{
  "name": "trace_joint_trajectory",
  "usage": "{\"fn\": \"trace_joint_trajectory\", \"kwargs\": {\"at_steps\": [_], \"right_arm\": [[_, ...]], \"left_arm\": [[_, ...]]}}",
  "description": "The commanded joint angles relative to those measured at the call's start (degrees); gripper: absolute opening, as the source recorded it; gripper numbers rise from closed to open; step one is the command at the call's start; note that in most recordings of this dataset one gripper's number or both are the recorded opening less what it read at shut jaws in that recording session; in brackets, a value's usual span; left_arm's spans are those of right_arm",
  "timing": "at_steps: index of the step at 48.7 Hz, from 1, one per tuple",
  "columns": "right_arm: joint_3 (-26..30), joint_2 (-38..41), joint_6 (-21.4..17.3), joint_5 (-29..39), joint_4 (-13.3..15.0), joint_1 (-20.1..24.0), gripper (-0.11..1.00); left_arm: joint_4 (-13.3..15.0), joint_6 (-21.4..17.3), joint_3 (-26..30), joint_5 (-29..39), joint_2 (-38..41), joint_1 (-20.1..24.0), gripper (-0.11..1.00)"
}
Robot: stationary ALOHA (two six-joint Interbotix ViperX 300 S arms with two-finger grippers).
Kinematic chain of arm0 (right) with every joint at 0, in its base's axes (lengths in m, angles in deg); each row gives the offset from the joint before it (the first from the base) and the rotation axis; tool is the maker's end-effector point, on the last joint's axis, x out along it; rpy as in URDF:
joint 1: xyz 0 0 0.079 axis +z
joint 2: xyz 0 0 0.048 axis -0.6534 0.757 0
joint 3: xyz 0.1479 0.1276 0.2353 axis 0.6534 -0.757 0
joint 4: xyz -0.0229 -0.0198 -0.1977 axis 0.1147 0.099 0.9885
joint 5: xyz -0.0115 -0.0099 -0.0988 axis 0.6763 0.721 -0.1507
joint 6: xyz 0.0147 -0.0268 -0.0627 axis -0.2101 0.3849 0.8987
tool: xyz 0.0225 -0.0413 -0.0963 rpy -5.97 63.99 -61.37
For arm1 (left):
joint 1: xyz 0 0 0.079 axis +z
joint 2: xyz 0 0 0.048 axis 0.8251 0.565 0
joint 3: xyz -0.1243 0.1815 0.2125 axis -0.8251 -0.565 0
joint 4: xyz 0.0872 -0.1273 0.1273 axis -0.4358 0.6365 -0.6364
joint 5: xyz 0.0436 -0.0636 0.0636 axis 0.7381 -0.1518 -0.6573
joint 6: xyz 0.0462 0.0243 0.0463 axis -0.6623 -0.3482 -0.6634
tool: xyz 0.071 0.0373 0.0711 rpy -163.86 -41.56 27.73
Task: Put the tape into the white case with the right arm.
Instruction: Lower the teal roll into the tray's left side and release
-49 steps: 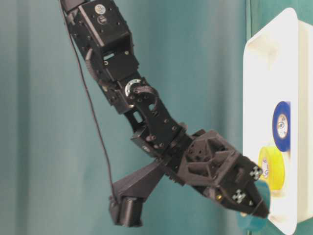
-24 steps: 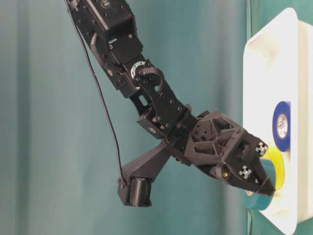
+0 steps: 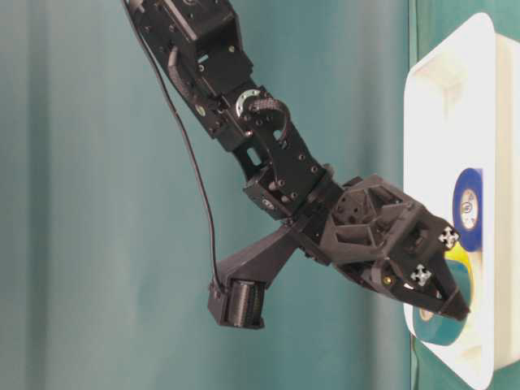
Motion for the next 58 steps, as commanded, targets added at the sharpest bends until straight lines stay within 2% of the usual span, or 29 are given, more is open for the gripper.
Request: {"fn": "trace_joint_trajectory", "kwargs": {"at_steps": [1, 7, 9, 13, 19, 21, 25, 44, 50, 58], "right_arm": [[0.44, -2.29, -0.09, -1.32, 0.18, -0.09, 0.02], [0.44, -2.29, -0.09, -1.76, 0.18, -0.18, 0.02], [0.44, -2.29, -0.09, -1.67, 0.09, -0.26, 0.06], [0.44, -2.29, -0.09, -1.49, 0.18, -0.26, 0.23], [0.09, -2.29, -0.09, -1.67, 0.18, -0.26, 0.60], [-0.09, -2.29, -0.09, -1.67, 0.09, -0.26, 0.69], [-0.26, -2.29, -0.09, -1.93, 0.09, -0.26, 0.66], [-0.88, -2.72, 0.00, -2.90, 0.09, -0.26, 0.66], [-2.99, -4.92, -0.09, -0.70, 0.18, -0.26, 0.66], [-8.79, -10.72, -0.09, 0.44, 0.18, -0.35, 0.66]], "left_arm": [[0.09, -0.09, 0.79, -0.26, 0.35, 0.18, 0.01], [0.00, -0.09, 0.79, -0.26, 0.35, 0.18, 0.01], [0.00, -0.09, 0.70, -0.26, 0.35, 0.18, 0.01], [0.00, -0.09, 0.79, -0.26, 0.35, 0.18, 0.01], [0.00, -0.09, 0.70, -0.26, 0.35, 0.18, 0.01], [0.00, -0.09, 0.70, -0.26, 0.35, 0.18, 0.01], [0.00, -0.09, 0.79, -0.26, 0.35, 0.18, 0.01], [0.00, -0.09, 0.70, -0.26, 0.35, 0.18, 0.01], [0.00, -0.09, 0.79, -0.26, 0.35, 0.18, 0.01], [0.00, -0.09, 0.79, -0.26, 0.44, 0.18, 0.01]]}}
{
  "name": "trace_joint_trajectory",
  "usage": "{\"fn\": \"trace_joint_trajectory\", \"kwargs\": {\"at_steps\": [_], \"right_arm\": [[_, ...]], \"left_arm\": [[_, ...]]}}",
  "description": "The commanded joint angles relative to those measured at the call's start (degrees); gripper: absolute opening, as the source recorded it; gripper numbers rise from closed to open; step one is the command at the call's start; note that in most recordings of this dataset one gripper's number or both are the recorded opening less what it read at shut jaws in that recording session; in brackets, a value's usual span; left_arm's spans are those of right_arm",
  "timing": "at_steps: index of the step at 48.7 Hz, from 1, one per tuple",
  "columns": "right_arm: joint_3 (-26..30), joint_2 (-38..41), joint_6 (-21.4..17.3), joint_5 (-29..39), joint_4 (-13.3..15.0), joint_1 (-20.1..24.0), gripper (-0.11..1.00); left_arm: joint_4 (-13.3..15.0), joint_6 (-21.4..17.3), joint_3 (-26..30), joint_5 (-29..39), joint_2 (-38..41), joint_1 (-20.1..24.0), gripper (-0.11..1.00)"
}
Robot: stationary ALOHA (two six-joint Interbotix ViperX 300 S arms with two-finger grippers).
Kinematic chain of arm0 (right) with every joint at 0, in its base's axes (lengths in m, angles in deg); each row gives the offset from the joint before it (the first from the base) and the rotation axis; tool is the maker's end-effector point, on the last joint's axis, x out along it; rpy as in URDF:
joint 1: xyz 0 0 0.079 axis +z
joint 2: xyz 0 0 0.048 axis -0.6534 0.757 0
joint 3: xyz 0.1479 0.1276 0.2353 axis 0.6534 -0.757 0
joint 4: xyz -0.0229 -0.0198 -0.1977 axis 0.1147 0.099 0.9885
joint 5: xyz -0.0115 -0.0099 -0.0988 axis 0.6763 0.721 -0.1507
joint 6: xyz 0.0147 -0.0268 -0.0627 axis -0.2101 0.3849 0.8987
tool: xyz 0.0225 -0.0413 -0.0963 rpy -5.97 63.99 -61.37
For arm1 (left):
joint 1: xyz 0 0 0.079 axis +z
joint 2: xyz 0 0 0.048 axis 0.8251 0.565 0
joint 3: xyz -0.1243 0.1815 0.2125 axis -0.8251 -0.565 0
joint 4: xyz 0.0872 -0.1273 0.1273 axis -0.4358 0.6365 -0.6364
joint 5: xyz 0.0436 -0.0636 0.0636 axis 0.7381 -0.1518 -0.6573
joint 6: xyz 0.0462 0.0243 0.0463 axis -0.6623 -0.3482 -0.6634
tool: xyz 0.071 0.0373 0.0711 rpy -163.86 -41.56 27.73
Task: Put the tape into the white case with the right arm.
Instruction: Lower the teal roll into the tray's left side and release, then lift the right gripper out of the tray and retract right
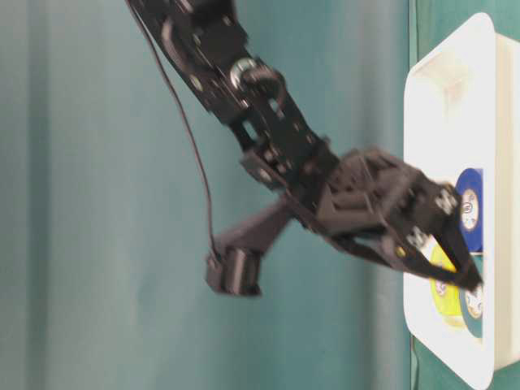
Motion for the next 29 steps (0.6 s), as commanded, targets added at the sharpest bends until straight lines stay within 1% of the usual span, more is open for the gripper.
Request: {"fn": "trace_joint_trajectory", "kwargs": {"at_steps": [1, 8, 16, 23, 29], "right_arm": [[-2.72, -5.89, -0.18, 0.09, 0.09, -0.09, 0.66], [-8.79, -10.72, -0.18, 0.00, 0.09, -0.44, 0.66], [-17.31, -16.52, -0.35, -0.35, 0.00, -0.97, 0.66], [-23.91, -21.62, -2.20, -2.37, -0.09, -1.76, 0.66], [-29.71, -26.37, -2.81, -4.31, 0.00, -2.81, 0.66]], "left_arm": [[0.00, -0.09, 0.70, -0.26, 0.35, 0.18, 0.01], [0.00, -0.18, 0.70, -0.09, -0.26, 0.18, 0.01], [0.00, -0.26, -0.09, 1.76, -4.66, 0.18, 0.01], [0.00, -0.35, -0.53, 4.13, -8.61, 0.18, 0.01], [0.00, -0.35, -0.53, 4.83, -9.76, 0.26, 0.01]]}}
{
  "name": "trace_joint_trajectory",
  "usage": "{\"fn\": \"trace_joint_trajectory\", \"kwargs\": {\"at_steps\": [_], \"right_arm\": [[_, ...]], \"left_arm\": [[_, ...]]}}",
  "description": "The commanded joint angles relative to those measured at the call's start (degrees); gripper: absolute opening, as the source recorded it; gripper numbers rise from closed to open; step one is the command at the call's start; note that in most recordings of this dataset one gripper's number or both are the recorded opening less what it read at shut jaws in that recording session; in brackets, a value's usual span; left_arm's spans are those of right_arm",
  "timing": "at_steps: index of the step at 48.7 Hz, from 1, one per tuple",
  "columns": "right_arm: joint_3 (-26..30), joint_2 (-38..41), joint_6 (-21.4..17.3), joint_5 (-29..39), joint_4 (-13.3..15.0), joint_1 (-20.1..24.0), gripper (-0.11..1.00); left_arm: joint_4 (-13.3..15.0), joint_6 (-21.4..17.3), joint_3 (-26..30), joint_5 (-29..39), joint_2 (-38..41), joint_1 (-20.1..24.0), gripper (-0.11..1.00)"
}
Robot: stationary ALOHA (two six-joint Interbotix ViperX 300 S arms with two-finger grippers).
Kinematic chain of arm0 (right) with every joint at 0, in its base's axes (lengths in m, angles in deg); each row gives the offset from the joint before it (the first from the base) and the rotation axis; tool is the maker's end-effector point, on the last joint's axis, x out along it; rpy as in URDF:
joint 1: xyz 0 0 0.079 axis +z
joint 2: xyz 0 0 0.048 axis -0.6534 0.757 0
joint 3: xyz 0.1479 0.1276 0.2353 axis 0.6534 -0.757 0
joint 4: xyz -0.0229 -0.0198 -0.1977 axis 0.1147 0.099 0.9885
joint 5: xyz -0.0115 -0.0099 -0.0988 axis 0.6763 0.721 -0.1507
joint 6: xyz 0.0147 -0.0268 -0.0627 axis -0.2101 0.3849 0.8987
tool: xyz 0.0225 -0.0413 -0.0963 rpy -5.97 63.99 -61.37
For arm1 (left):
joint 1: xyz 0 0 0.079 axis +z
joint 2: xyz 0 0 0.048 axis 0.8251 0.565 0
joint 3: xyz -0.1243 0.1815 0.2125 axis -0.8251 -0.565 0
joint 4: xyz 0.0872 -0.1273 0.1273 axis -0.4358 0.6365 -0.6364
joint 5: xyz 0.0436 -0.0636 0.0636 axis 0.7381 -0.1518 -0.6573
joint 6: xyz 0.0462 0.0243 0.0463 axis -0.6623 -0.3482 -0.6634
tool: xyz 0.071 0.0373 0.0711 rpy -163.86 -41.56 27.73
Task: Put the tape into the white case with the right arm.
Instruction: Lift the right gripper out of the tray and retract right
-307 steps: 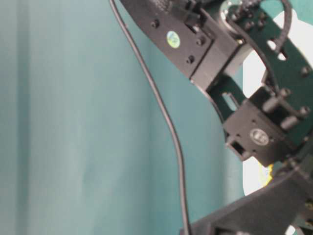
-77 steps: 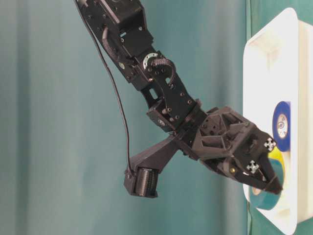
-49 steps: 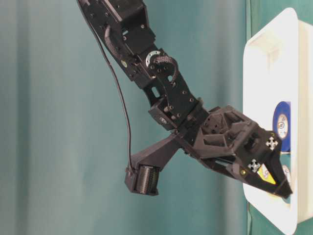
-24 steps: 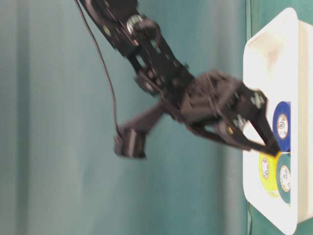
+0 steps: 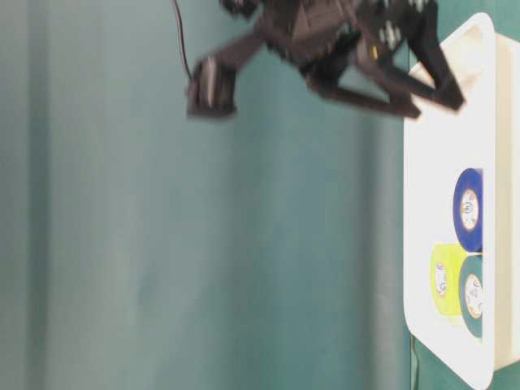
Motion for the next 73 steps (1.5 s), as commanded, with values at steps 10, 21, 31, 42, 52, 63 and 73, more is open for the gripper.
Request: {"fn": "trace_joint_trajectory", "kwargs": {"at_steps": [10, 21, 31, 42, 52, 63, 73], "right_arm": [[-11.43, -12.13, -0.09, -4.22, 0.00, -1.32, 0.66], [-20.92, -22.76, -0.18, -5.45, 0.00, -1.76, 0.66], [-28.30, -32.52, -0.70, -7.47, -0.44, -1.76, 0.65], [-33.05, -40.78, -3.96, -7.38, -0.62, -1.76, 0.65], [-34.10, -43.51, -5.63, -7.38, -0.62, 0.88, 0.65], [-34.28, -42.89, -6.24, -7.38, -0.70, 7.82, 0.65], [-34.45, -42.80, -7.56, -7.29, -0.62, 15.73, 0.65]], "left_arm": [[0.00, -0.09, 0.88, 0.00, 0.44, 0.35, 0.01], [0.00, -0.09, 0.88, 0.00, 0.44, 0.35, 0.01], [0.00, -0.09, 0.88, 0.00, 0.53, 0.35, 0.01], [0.00, -0.09, 0.88, 0.09, 0.53, 0.35, 0.01], [0.00, -0.09, 0.88, 0.00, 0.44, 0.35, 0.01], [0.00, -0.09, 0.97, 0.00, 0.44, 0.35, 0.01], [0.00, -0.09, 0.88, 0.00, 0.44, 0.35, 0.01]]}}
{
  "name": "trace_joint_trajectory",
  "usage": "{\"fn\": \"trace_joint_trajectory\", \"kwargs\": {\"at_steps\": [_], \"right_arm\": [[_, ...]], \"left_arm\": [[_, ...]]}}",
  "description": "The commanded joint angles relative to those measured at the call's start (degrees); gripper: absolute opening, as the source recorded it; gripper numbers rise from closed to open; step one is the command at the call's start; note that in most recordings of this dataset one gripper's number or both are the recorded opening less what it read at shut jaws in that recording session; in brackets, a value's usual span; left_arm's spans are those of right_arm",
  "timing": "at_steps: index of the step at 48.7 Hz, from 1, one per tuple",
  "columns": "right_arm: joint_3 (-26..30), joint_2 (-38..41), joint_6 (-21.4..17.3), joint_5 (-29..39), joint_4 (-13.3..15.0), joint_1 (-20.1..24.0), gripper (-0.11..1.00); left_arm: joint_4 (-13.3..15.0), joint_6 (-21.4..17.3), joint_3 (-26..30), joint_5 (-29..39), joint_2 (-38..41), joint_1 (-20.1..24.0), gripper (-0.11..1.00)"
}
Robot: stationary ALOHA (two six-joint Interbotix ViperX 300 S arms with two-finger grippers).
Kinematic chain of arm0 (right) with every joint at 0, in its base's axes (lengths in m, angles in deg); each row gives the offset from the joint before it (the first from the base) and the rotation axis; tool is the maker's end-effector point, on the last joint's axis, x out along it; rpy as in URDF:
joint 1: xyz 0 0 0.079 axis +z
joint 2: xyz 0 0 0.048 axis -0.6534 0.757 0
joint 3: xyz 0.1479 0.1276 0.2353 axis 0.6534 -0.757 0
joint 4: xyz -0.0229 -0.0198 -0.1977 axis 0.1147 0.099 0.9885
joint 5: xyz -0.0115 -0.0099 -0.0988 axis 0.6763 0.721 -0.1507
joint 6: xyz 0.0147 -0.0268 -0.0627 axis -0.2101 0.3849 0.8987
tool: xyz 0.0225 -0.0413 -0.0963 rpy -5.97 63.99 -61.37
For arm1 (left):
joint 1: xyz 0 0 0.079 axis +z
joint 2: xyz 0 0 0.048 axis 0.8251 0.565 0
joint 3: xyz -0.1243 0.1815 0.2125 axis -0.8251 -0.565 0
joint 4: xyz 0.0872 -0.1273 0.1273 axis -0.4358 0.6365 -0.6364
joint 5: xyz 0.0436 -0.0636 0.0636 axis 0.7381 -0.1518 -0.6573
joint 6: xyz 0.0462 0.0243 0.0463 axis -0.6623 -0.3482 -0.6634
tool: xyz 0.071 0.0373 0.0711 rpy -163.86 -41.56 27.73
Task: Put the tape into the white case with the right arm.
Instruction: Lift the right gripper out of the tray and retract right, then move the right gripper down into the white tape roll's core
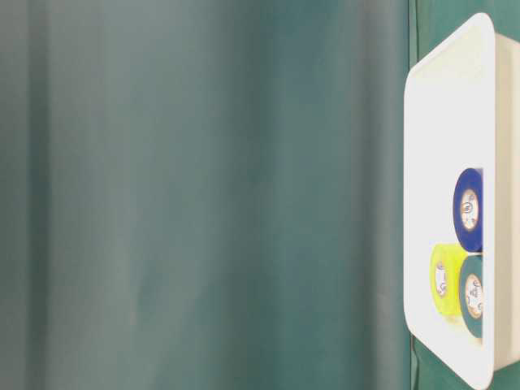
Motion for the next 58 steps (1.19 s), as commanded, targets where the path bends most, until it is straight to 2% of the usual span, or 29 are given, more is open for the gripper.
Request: {"fn": "trace_joint_trajectory", "kwargs": {"at_steps": [1, 12, 28, 42, 58], "right_arm": [[0.62, 0.44, -0.09, -0.35, -0.18, 2.90, 0.65], [0.70, 1.58, -0.18, -0.26, -0.18, 7.21, 0.65], [3.43, 8.79, -0.18, -0.35, 0.00, 7.38, 0.65], [10.63, 16.61, 0.18, -0.44, 1.58, 7.38, 0.65], [21.62, 32.34, 0.70, -0.62, 2.29, 7.38, 0.65]], "left_arm": [[0.00, -0.09, 0.88, -0.26, 0.79, 0.18, 0.01], [0.00, -0.09, 0.88, -0.26, 0.70, 0.18, 0.01], [0.00, -0.09, 0.88, -0.26, 0.70, 0.18, 0.01], [0.00, -0.09, 0.88, -0.26, 0.79, 0.18, 0.01], [0.00, -0.09, 0.88, -0.26, 0.70, 0.18, 0.01]]}}
